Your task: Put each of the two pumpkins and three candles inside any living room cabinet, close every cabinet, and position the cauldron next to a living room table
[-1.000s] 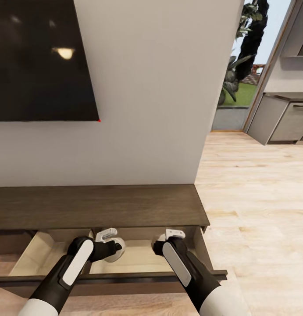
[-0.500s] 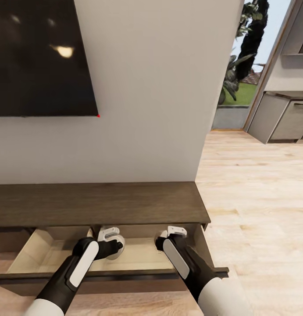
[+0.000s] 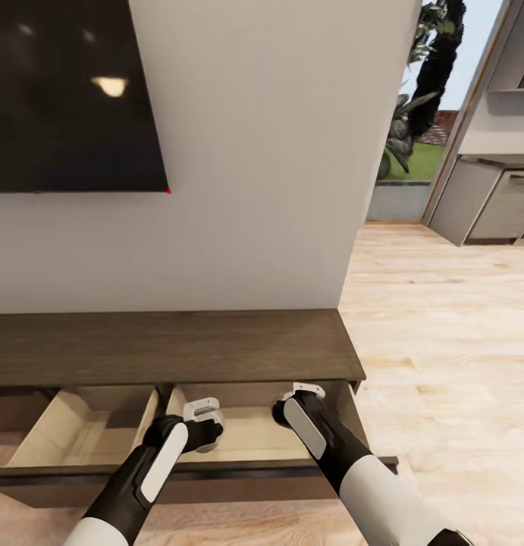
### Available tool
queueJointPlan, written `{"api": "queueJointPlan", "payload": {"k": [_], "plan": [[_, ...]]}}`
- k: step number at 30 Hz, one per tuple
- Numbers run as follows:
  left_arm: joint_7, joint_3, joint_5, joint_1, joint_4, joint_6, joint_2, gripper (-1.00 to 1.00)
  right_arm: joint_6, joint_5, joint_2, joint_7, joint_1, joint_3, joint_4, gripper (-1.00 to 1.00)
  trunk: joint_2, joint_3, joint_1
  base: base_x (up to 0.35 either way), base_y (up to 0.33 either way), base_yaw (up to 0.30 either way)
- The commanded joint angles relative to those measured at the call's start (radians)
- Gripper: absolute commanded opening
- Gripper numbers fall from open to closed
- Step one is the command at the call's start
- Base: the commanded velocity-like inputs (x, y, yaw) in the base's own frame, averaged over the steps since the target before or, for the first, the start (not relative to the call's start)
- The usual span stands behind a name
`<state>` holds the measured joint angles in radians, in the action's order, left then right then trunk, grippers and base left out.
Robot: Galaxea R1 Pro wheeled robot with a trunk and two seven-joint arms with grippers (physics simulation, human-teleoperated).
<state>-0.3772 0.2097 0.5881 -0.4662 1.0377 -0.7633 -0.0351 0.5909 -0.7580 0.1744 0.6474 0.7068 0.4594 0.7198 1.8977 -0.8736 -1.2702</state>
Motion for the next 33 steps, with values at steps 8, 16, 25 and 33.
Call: {"api": "queueJointPlan", "payload": {"k": [8,16,25,33], "plan": [[0.007,0.000,-0.002,0.000,0.000,0.001,-0.001,-1.00,0.000,-0.003,0.000,0.000,0.000,0.001,0.000,-1.00,0.035,-0.016,-0.019,0.000,0.000,0.000],[0.013,0.001,-0.002,0.000,0.004,-0.001,0.000,-1.00,0.000,-0.004,0.000,0.000,0.000,0.002,0.000,-1.00,0.035,-0.016,-0.019,0.040,0.050,0.000],[0.014,-0.001,-0.002,0.000,0.005,-0.004,0.003,-1.00,0.000,-0.004,0.000,0.000,0.000,0.002,0.000,-1.00,0.035,-0.016,-0.019,0.131,0.115,0.000],[0.014,-0.001,-0.002,0.000,0.005,-0.008,0.000,-1.00,0.004,-0.005,0.000,0.000,0.000,0.002,-0.001,-1.00,0.035,-0.016,-0.019,0.055,0.043,0.000]]}}
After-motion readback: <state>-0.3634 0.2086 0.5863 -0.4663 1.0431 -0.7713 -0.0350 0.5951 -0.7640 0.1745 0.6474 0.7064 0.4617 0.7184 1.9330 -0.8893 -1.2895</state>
